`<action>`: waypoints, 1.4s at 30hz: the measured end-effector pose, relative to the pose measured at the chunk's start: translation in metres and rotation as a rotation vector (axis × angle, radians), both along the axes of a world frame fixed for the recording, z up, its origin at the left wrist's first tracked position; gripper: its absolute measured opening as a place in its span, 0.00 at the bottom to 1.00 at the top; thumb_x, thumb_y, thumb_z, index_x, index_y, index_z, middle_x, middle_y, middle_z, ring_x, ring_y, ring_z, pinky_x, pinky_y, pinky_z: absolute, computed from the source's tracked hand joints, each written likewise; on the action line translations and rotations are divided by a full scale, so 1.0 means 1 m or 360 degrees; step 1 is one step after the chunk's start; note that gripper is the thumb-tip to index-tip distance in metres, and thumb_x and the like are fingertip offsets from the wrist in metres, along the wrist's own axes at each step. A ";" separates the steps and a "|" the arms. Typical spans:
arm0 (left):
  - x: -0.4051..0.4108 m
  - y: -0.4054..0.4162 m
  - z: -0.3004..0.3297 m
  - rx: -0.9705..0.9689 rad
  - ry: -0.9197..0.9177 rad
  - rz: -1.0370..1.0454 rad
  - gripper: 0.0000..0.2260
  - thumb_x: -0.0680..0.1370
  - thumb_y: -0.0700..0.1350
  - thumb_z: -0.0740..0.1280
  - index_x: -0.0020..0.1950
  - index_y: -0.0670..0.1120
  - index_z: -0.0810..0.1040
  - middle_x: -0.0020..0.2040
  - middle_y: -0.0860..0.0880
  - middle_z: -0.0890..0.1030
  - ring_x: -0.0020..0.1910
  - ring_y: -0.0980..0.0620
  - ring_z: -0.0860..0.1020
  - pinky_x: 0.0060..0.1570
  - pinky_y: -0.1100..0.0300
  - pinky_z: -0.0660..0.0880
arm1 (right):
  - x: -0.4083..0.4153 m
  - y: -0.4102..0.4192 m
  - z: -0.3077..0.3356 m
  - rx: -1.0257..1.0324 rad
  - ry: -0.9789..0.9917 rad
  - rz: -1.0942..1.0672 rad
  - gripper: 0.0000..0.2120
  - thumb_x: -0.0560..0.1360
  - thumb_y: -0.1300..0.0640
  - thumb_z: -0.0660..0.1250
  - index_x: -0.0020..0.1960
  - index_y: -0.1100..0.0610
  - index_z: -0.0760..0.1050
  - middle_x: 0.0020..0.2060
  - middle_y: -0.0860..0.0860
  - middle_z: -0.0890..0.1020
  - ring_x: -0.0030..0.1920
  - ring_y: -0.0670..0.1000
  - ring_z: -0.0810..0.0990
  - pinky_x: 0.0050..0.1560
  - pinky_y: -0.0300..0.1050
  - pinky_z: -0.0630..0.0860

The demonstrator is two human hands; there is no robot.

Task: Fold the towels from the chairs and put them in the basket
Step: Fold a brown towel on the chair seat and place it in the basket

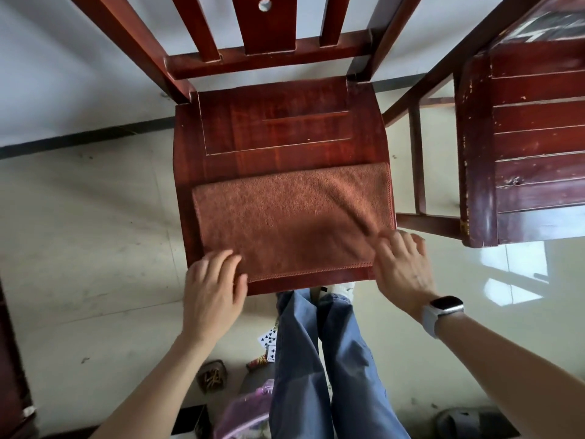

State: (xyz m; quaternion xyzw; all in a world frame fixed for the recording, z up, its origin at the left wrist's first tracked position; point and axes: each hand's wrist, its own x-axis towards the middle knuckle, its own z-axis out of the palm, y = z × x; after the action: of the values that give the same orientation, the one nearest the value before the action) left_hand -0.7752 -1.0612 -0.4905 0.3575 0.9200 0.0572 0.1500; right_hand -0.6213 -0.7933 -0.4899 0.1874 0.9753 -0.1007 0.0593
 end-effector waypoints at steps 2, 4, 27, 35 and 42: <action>0.001 0.028 -0.009 -0.0017 -0.0013 -0.0024 0.21 0.76 0.52 0.57 0.65 0.44 0.72 0.66 0.42 0.73 0.65 0.41 0.70 0.64 0.43 0.64 | -0.023 -0.012 -0.008 -0.0025 -0.0031 0.0074 0.20 0.70 0.58 0.63 0.61 0.56 0.70 0.58 0.60 0.77 0.58 0.62 0.76 0.61 0.66 0.68; -0.002 0.053 -0.023 -0.0072 -0.0010 -0.0055 0.25 0.75 0.55 0.57 0.71 0.49 0.66 0.72 0.43 0.66 0.71 0.40 0.62 0.68 0.39 0.54 | -0.046 -0.023 -0.021 -0.0010 -0.0087 0.0157 0.23 0.72 0.52 0.59 0.67 0.53 0.68 0.66 0.59 0.72 0.67 0.61 0.70 0.65 0.70 0.58; -0.048 0.071 -0.072 -0.0133 0.0124 0.0291 0.29 0.76 0.62 0.52 0.75 0.52 0.55 0.76 0.41 0.53 0.75 0.38 0.48 0.68 0.35 0.44 | -0.088 0.019 -0.066 0.0060 -0.0183 0.0165 0.26 0.76 0.45 0.52 0.73 0.46 0.56 0.74 0.58 0.59 0.74 0.62 0.55 0.69 0.69 0.48; -0.013 0.054 -0.057 -0.0092 0.0051 0.0265 0.29 0.75 0.60 0.53 0.75 0.53 0.52 0.76 0.41 0.52 0.75 0.42 0.46 0.68 0.35 0.42 | -0.054 0.031 -0.040 -0.0212 0.0216 -0.0627 0.16 0.74 0.61 0.60 0.60 0.63 0.73 0.59 0.63 0.75 0.60 0.64 0.72 0.61 0.60 0.65; 0.012 0.049 -0.054 -0.0299 -0.0102 0.0309 0.28 0.75 0.59 0.52 0.74 0.50 0.58 0.75 0.39 0.57 0.74 0.37 0.53 0.67 0.33 0.51 | -0.052 0.028 -0.036 -0.0582 -0.0146 -0.1522 0.13 0.75 0.56 0.63 0.57 0.61 0.73 0.56 0.60 0.76 0.60 0.61 0.69 0.61 0.57 0.66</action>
State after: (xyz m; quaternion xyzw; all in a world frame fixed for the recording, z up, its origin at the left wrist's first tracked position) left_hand -0.7636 -1.0127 -0.5440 0.2492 0.9463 -0.0034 0.2059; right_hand -0.6732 -0.7653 -0.5257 0.6033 0.7434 -0.2771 0.0812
